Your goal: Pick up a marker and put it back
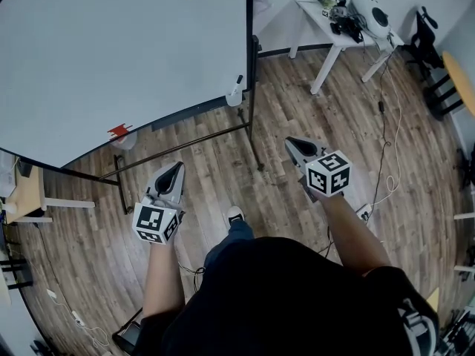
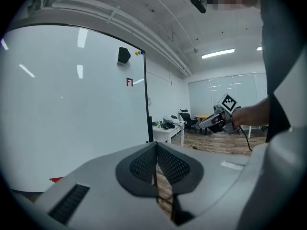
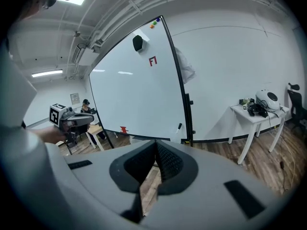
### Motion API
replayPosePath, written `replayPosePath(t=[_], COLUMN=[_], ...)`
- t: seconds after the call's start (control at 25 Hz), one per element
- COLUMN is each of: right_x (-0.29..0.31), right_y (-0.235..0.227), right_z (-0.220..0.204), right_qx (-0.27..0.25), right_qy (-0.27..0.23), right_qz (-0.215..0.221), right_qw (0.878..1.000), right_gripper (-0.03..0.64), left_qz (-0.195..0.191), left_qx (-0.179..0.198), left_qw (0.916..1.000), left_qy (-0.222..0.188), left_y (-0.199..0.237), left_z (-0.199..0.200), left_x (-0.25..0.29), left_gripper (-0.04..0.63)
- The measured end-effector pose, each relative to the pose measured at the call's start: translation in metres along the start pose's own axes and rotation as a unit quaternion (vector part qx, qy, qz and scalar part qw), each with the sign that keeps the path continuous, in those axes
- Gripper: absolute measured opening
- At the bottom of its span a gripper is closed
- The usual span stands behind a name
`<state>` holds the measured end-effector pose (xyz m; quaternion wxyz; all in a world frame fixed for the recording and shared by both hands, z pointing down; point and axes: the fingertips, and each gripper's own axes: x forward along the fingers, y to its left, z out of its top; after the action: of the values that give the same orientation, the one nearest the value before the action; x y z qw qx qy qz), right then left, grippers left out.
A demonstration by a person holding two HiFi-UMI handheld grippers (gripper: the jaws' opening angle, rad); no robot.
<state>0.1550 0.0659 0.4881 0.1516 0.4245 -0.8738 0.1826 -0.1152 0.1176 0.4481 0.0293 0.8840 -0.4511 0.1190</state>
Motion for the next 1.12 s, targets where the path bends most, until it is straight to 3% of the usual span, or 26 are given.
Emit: replayPosePath(t=[0.72, 1.12], right_x=[0.092, 0.121], right_y=[-0.020, -0.010], right_z=[0.041, 0.066], right_qx=[0.001, -0.006], right_qy=[0.018, 0.026], right_qz=[-0.023, -0.045], right_qw=[1.000, 0.999], right_gripper=[-0.003, -0.003], left_qz=[-0.035, -0.067], left_qx=[0.015, 0.021], left_qw=[0.9993, 0.9973], left_qy=[-0.005, -0.020], left_y=[0.094, 0.133], left_z=[0.005, 0.015], left_x=[0.070, 0.077], left_gripper=[0.011, 0.011])
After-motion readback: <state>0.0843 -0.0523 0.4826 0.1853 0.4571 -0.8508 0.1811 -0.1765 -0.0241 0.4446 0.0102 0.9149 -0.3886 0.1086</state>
